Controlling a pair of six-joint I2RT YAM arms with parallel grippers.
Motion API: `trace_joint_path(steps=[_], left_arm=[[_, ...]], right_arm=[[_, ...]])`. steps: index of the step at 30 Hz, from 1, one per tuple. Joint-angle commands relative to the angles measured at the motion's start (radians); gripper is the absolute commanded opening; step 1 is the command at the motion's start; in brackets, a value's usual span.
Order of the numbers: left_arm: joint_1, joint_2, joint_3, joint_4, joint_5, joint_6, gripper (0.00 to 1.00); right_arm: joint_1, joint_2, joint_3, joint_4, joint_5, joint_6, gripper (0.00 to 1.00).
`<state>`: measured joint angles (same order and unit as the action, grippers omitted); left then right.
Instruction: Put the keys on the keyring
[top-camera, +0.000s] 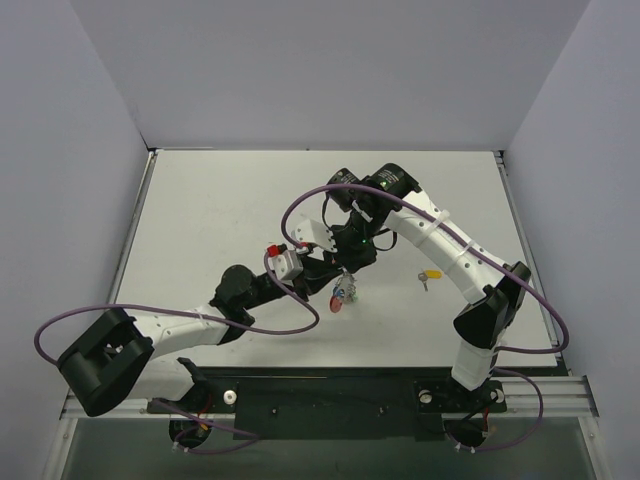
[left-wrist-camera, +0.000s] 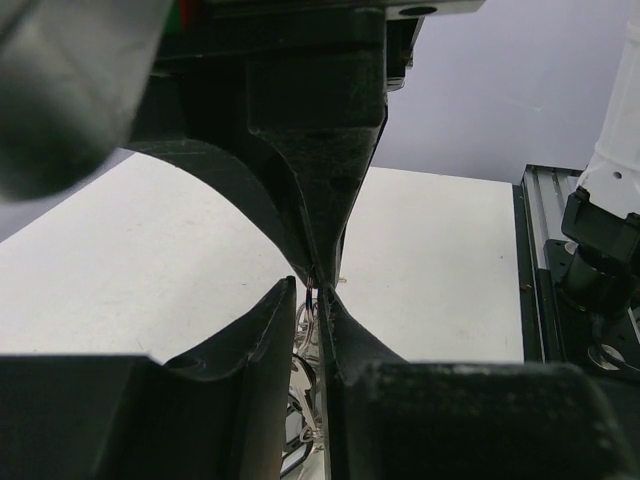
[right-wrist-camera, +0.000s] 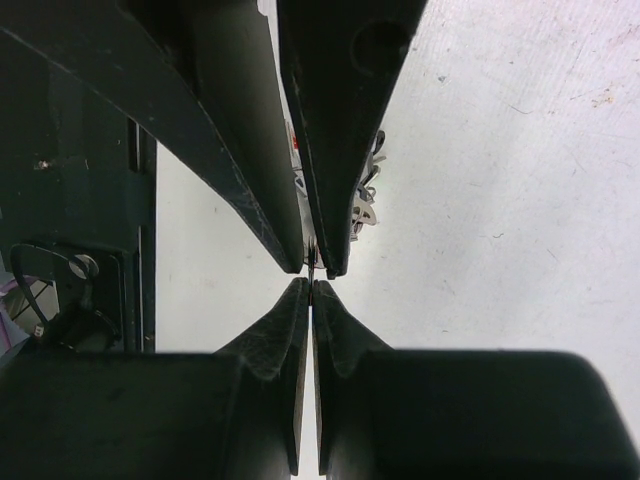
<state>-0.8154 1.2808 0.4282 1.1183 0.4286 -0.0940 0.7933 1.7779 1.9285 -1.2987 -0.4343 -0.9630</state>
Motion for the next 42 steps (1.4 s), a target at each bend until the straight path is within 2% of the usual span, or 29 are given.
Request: trace_joint_path(steps=[1, 8, 10, 11, 16, 18, 19, 21, 25, 28, 31, 33, 39, 42], left_arm=[[0.007, 0.018, 0.047, 0.035, 0.039, -0.019, 0.25], [0.01, 0.037, 0.057, 0.052, 0.056, -0.038, 0.21], [0.012, 0.035, 0.058, 0.049, 0.059, -0.038, 0.14], [0.012, 0.035, 0.06, 0.048, 0.059, -0.038, 0.0], [0.013, 0.015, 0.06, 0.006, 0.049, -0.042, 0.0], [0.012, -0.007, 0.038, 0.011, -0.009, -0.068, 0.0], [0.012, -0.017, 0.024, 0.02, -0.03, -0.078, 0.0], [0.015, -0.044, -0.019, 0.09, -0.063, -0.108, 0.0], [0.022, -0.095, -0.092, 0.22, -0.109, -0.21, 0.0], [0.018, -0.118, -0.14, 0.308, -0.148, -0.271, 0.0], [0.013, -0.133, -0.166, 0.382, -0.177, -0.291, 0.0], [0.013, -0.133, -0.166, 0.405, -0.183, -0.299, 0.0], [0.013, -0.095, -0.151, 0.524, -0.195, -0.345, 0.0], [0.006, -0.09, -0.134, 0.525, -0.192, -0.346, 0.0]], right_arm=[[0.003, -0.048, 0.003, -0.183, -0.03, -0.008, 0.0], [-0.003, -0.049, 0.001, -0.183, -0.043, -0.011, 0.0], [-0.003, -0.048, 0.0, -0.185, -0.044, -0.011, 0.0], [-0.005, -0.048, -0.002, -0.183, -0.044, -0.011, 0.0], [-0.008, -0.051, -0.002, -0.183, -0.053, -0.013, 0.0], [-0.019, -0.055, -0.002, -0.174, -0.07, 0.006, 0.09], [-0.032, -0.057, -0.005, -0.162, -0.095, 0.016, 0.26], [-0.071, -0.066, -0.013, -0.152, -0.151, 0.029, 0.39], [-0.149, -0.103, -0.04, -0.134, -0.272, -0.009, 0.45], [-0.209, -0.193, -0.161, -0.067, -0.41, -0.184, 0.46], [-0.25, -0.271, -0.337, 0.051, -0.532, -0.333, 0.57], [-0.261, -0.307, -0.387, 0.131, -0.589, -0.367, 0.6], [-0.247, -0.209, -0.287, 0.144, -0.69, -0.31, 0.56], [-0.24, -0.18, -0.258, 0.147, -0.719, -0.276, 0.52]])
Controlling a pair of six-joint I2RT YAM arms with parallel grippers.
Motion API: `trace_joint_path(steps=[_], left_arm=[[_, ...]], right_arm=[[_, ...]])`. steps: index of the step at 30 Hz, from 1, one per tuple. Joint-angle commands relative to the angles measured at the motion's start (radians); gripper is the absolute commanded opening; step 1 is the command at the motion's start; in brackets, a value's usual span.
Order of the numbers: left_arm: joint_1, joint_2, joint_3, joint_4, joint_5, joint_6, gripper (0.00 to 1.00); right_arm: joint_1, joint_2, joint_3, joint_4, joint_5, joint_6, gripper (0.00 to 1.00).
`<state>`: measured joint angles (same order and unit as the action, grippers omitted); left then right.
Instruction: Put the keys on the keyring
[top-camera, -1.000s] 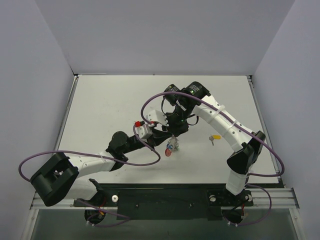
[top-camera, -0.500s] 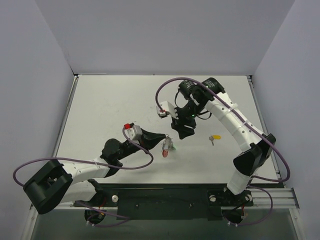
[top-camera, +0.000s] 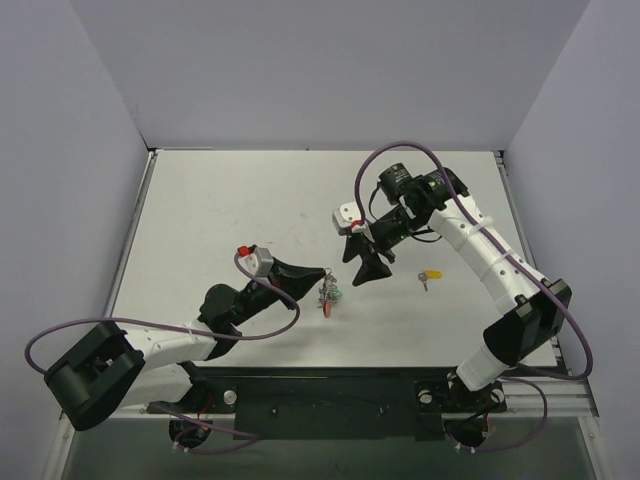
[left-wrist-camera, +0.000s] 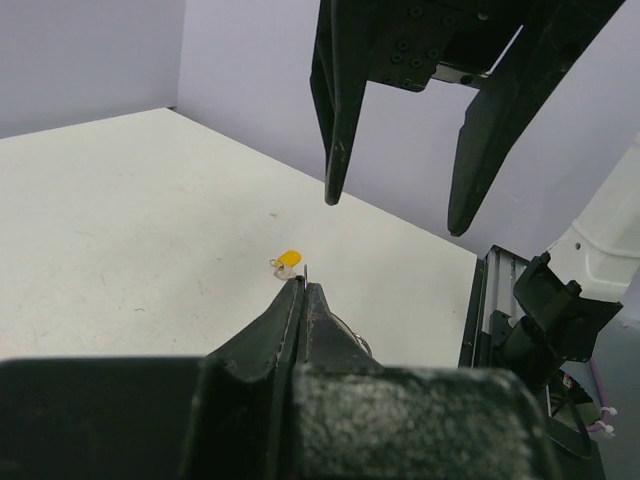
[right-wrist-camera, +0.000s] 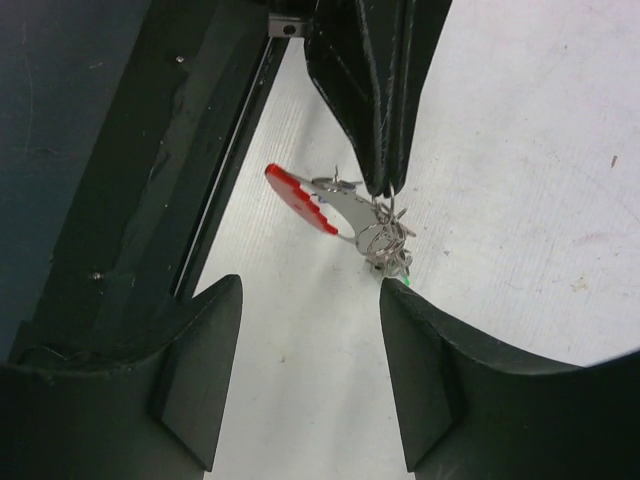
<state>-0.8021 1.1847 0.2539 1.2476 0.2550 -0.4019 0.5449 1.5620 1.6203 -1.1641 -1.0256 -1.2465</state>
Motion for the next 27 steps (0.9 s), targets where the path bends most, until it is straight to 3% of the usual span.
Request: trace_joint_path(steps=[1, 4, 6, 9, 15, 22, 27], left_arm=[[-0.009, 0.009, 0.05, 0.395, -0.013, -0.038, 0.0], [-0.009, 0.013, 0.062, 0.382, -0.003, -0.032, 0.0], [-0.008, 0.004, 0.071, 0.345, 0.006, -0.009, 0.0], [-0.009, 0.0, 0.091, 0.306, 0.027, 0.026, 0.0], [-0.005, 0.03, 0.128, 0.32, 0.043, 0.031, 0.0], [-0.003, 0.033, 0.137, 0.316, 0.027, 0.038, 0.0], [-0.002, 0.023, 0.125, 0.297, 0.006, 0.048, 0.0]], right_arm=[[0.009, 0.049, 0.061, 0.014, -0.129, 0.031, 0.52], [0.009, 0.069, 0.072, 0.047, -0.098, 0.094, 0.5], [0.009, 0.073, 0.056, 0.141, -0.056, 0.302, 0.5], [0.01, 0.049, 0.009, 0.279, -0.011, 0.441, 0.49], [0.029, 0.03, -0.04, 0.319, -0.021, 0.46, 0.41], [0.04, 0.024, -0.049, 0.316, -0.045, 0.45, 0.22], [0.035, 0.007, -0.062, 0.316, -0.048, 0.447, 0.21]])
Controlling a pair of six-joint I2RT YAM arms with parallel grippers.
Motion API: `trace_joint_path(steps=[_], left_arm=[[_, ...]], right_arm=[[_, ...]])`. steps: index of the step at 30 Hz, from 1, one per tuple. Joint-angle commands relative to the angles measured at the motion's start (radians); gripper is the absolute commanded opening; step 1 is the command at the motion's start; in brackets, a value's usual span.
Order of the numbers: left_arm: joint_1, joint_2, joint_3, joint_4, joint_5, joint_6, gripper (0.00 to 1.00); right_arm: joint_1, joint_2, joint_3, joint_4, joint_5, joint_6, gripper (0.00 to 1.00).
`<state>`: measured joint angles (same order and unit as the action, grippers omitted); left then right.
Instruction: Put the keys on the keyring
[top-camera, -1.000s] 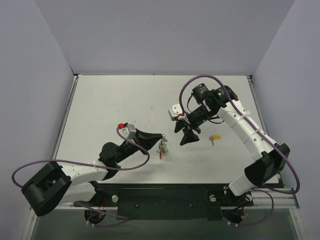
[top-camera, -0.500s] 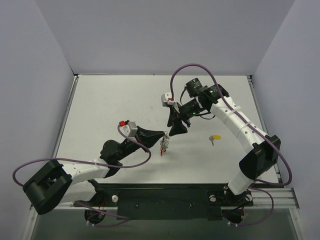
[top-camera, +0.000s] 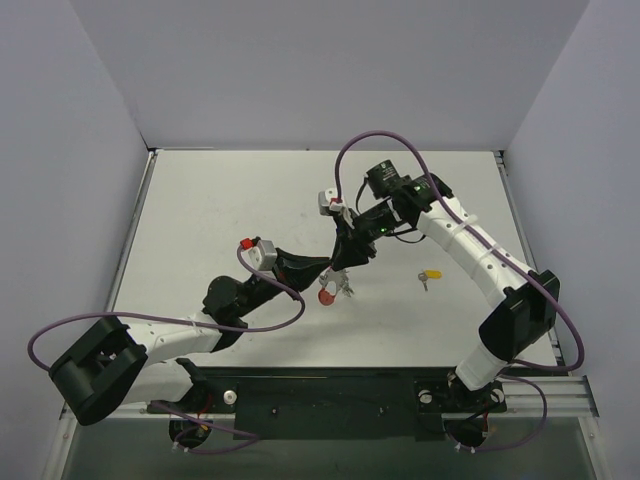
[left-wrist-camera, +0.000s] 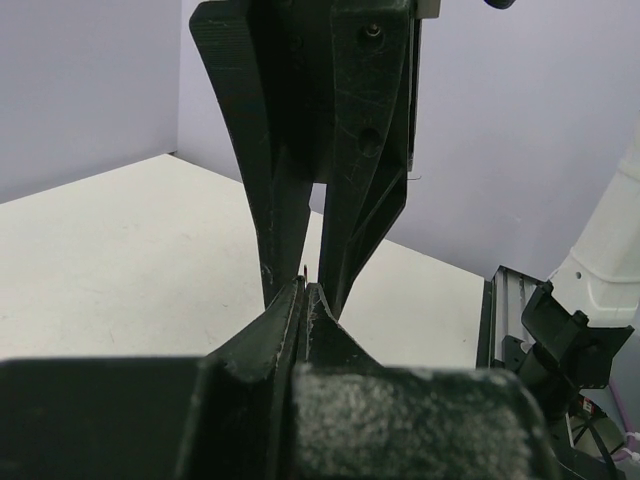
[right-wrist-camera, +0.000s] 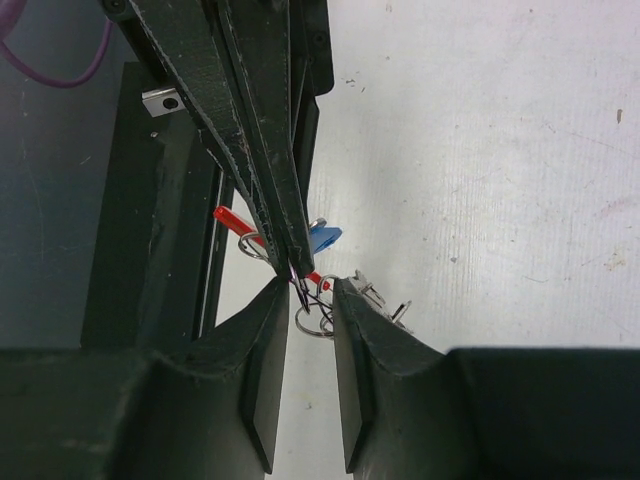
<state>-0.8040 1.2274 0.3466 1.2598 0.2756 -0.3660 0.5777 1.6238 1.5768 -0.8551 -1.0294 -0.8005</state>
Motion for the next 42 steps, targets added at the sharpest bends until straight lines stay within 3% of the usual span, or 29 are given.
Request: trace_joint_path(steps=[1, 4, 9, 16, 20, 24, 29, 31, 42], left_arm=[[0.0, -0.022, 0.032, 0.285, -0.019, 0.013, 0.0], [0.002, -0.023, 0.031, 0.286, -0.022, 0.012, 0.0], [0.0, -0.023, 0.029, 0.288, -0.023, 0.01, 0.0], [0.002, -0.025, 0.029, 0.286, -0.027, 0.009, 0.0], [0.0, -0.026, 0.029, 0.286, -0.029, 0.009, 0.0], [0.0, -0.025, 0.032, 0.288, -0.029, 0.007, 0.0], [0.002, -0.013, 0.034, 0.297, -0.027, 0.002, 0.0], [0.0, -0.009, 0.034, 0.303, -0.03, 0.001, 0.0], [0.0, 0.001, 0.031, 0.308, -0.039, 0.001, 0.0]], right_arm=[[-0.002, -0.059, -0.02, 0.008, -0.043, 0.001, 0.22], [-0.013, -0.067, -0.021, 0.005, -0.047, 0.003, 0.32], [-0.026, -0.085, -0.026, 0.001, -0.051, -0.006, 0.35], [-0.033, -0.09, -0.031, -0.002, -0.055, -0.008, 0.3], [-0.033, -0.082, -0.035, -0.002, -0.069, -0.009, 0.22], [-0.032, -0.068, -0.026, -0.002, -0.078, -0.008, 0.08], [-0.026, -0.062, -0.021, -0.007, -0.092, -0.008, 0.06], [-0.022, -0.061, -0.023, -0.009, -0.093, -0.008, 0.0], [-0.009, -0.05, -0.021, -0.007, -0.092, 0.0, 0.02]])
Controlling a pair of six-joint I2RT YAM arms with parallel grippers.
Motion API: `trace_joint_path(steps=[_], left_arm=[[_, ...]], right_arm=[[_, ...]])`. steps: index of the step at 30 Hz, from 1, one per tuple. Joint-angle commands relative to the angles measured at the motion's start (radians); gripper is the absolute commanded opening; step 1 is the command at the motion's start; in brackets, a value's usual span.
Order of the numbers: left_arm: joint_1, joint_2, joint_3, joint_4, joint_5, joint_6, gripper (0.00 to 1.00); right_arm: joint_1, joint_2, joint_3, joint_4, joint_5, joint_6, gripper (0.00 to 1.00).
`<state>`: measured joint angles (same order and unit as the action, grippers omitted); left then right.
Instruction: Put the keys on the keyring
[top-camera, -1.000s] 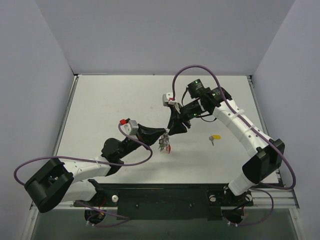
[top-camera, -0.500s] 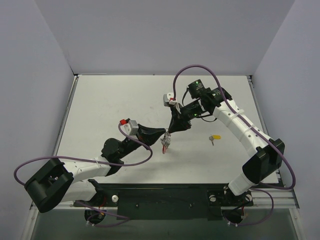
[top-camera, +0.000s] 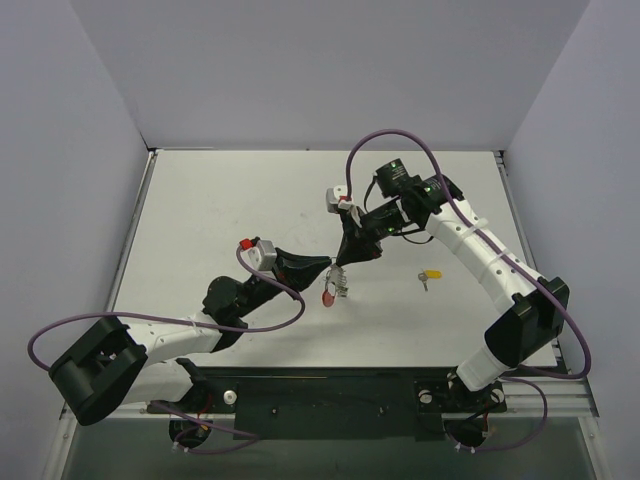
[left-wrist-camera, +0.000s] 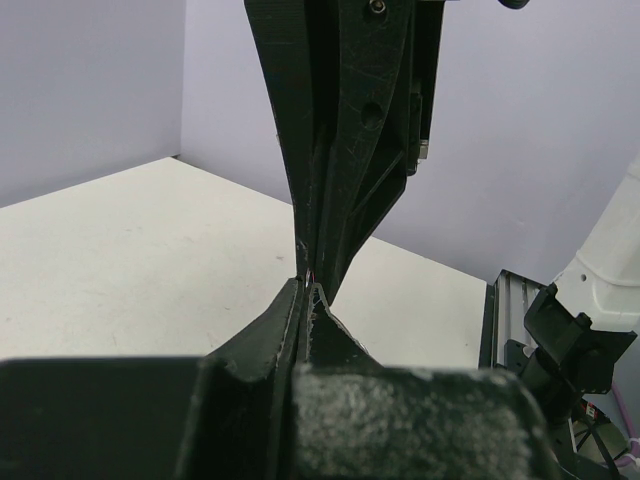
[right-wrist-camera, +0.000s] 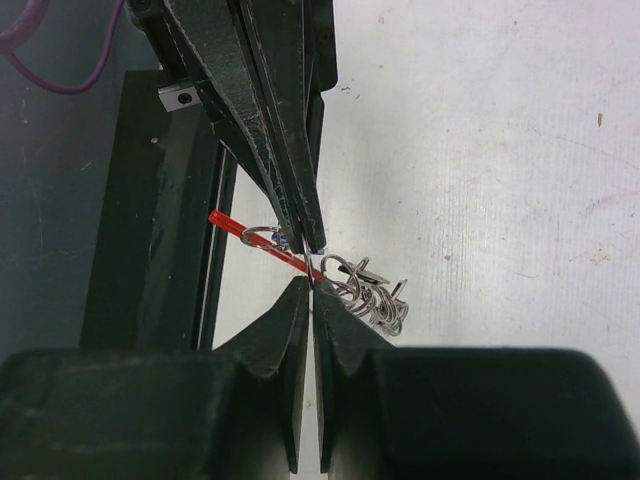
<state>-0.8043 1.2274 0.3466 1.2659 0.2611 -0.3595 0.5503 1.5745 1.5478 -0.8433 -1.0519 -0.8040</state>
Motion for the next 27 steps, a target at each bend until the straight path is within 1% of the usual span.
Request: trace_joint_path(steps=[1, 6, 8, 9, 11, 14, 17, 20, 21, 22, 23, 24, 25, 26, 27], left_arm=[[0.001, 0.0, 0.031, 0.302, -0.025, -0.004, 0.0], [0.001, 0.006, 0.029, 0.302, -0.026, -0.004, 0.0], [0.001, 0.006, 0.029, 0.302, -0.028, -0.002, 0.0], [0.002, 0.006, 0.029, 0.3, -0.029, -0.004, 0.0], [0.002, 0.004, 0.029, 0.302, -0.029, -0.004, 0.0], [0.001, 0.007, 0.028, 0.302, -0.028, -0.004, 0.0], [0.002, 0.011, 0.026, 0.293, -0.023, -0.004, 0.0], [0.002, 0.012, 0.02, 0.251, -0.017, -0.009, 0.0], [0.004, 0.0, 0.015, 0.218, -0.014, -0.007, 0.09], [0.005, -0.008, 0.003, 0.195, -0.014, -0.004, 0.15], [0.008, -0.037, -0.001, 0.153, -0.005, 0.01, 0.29], [0.008, -0.052, -0.015, 0.121, 0.0, 0.025, 0.34], [0.008, -0.101, -0.02, 0.042, -0.003, 0.052, 0.42], [0.01, -0.133, -0.026, -0.001, -0.008, 0.069, 0.44], [0.007, -0.199, -0.023, -0.122, -0.016, 0.118, 0.48]], right_arm=[[0.019, -0.001, 0.008, -0.019, -0.069, 0.003, 0.04], [0.023, -0.001, 0.008, -0.019, -0.066, 0.005, 0.09], [0.025, 0.001, 0.008, -0.019, -0.063, 0.005, 0.08], [0.025, 0.002, 0.009, -0.019, -0.065, 0.005, 0.04], [0.026, 0.004, 0.009, -0.019, -0.066, 0.005, 0.0], [0.028, 0.005, 0.011, -0.017, -0.077, 0.006, 0.0], [0.028, 0.008, 0.026, -0.022, -0.063, 0.044, 0.0], [0.03, 0.022, 0.061, -0.025, 0.03, 0.11, 0.0], [0.03, 0.025, 0.063, -0.026, 0.077, 0.138, 0.0], [0.03, 0.024, 0.073, -0.052, 0.098, 0.138, 0.0], [0.033, 0.028, 0.084, -0.121, 0.146, 0.106, 0.0], [0.036, 0.032, 0.118, -0.163, 0.173, 0.053, 0.0], [0.046, 0.047, 0.138, -0.266, 0.238, 0.02, 0.0], [0.053, 0.054, 0.185, -0.32, 0.272, -0.022, 0.0], [0.069, 0.071, 0.208, -0.409, 0.353, -0.05, 0.0]])
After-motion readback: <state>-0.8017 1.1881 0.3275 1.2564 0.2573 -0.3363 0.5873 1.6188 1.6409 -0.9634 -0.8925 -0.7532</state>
